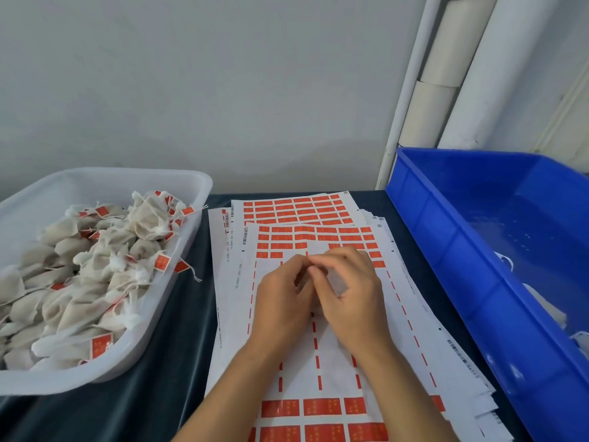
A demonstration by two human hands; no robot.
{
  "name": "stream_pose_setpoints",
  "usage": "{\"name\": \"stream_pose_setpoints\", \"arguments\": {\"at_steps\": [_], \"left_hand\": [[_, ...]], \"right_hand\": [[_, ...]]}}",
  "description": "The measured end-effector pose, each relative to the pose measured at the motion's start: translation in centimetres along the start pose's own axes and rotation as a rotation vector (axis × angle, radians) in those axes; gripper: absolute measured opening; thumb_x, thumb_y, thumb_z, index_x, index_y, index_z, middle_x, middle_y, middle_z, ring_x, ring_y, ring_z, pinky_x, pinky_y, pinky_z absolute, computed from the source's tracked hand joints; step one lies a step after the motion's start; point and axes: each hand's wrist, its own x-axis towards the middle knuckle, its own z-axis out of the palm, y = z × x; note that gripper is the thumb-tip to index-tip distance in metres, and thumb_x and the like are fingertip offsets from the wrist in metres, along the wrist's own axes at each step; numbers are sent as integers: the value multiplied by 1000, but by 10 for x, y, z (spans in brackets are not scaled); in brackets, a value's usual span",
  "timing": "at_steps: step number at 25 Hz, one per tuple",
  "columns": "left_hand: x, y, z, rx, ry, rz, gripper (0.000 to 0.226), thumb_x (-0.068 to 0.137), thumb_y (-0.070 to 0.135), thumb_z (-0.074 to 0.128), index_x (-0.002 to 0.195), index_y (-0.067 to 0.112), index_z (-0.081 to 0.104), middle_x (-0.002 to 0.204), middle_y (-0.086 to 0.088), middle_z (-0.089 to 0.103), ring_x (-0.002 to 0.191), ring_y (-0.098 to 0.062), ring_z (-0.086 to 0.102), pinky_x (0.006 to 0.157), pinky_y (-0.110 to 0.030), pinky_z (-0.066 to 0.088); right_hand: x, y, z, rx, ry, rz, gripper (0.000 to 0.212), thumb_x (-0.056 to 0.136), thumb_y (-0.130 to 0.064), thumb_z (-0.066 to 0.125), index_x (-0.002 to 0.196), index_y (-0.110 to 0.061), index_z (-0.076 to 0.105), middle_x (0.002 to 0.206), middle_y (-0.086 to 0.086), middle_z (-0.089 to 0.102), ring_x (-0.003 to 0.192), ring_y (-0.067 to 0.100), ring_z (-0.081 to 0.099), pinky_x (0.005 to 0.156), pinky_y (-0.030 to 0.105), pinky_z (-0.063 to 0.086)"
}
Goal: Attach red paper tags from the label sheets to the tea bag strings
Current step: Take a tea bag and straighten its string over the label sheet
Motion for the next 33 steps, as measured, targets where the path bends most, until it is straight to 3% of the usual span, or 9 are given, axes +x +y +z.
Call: {"name": "stream_pose_setpoints", "arguments": {"at_steps": [3,6,9,13,18,24,28,33], "left_hand": [[-1,3,0,39,-32,-46,12,103,35,62,110,45,62,90,29,69,94,8,66,71,-6,52],[-2,4,-1,29,-59,-47,4,102,43,61,105,43,63,77,18,71,75,-4,69,63,-18,56],[-2,6,-1,33,-40,-49,14,101,42,63,90,36,68,75,18,69,72,-6,67,61,-14,51],[-1,7,-2,44,-53,-81,12,100,30,65,92,37,70,81,23,70,79,-2,69,66,-11,53],[-1,9,-2,44,-68,-91,11,101,33,64,92,36,70,74,18,69,71,-6,66,62,-11,48],[-2,11,-2,23,-72,-90,19,102,38,63,83,33,67,66,11,65,63,-10,62,58,-16,47],[-3,10,-2,51,-90,-109,15,101,36,63,87,34,68,71,16,67,73,-7,65,64,-13,49],[-4,11,-1,38,-97,-135,8,100,38,64,97,33,70,80,18,68,82,2,66,64,-8,47]], "right_hand": [[1,2,1,34,17,74,15,96,-22,73,110,-27,75,110,-21,63,108,2,60,93,8,48],[3,2,0,131,57,189,10,99,-23,68,105,-31,70,104,-23,66,103,3,63,84,12,53],[3,0,-5,275,11,313,9,104,-36,58,107,-41,64,109,-28,66,109,-2,61,79,7,50],[2,0,-6,312,-139,324,17,94,-45,61,111,-44,62,113,-28,64,113,-5,58,79,5,50],[5,4,-6,249,-44,298,11,97,-29,70,96,-40,69,102,-28,68,103,-3,64,78,5,50],[6,1,-11,347,51,343,11,94,-33,74,95,-44,73,99,-30,71,100,-4,67,76,8,53],[11,-2,-16,482,129,480,15,96,-35,72,91,-49,75,97,-28,74,98,-3,69,69,11,55],[14,-1,-23,724,163,531,24,103,-27,62,116,-44,73,111,-19,75,109,4,70,84,21,60]]}}
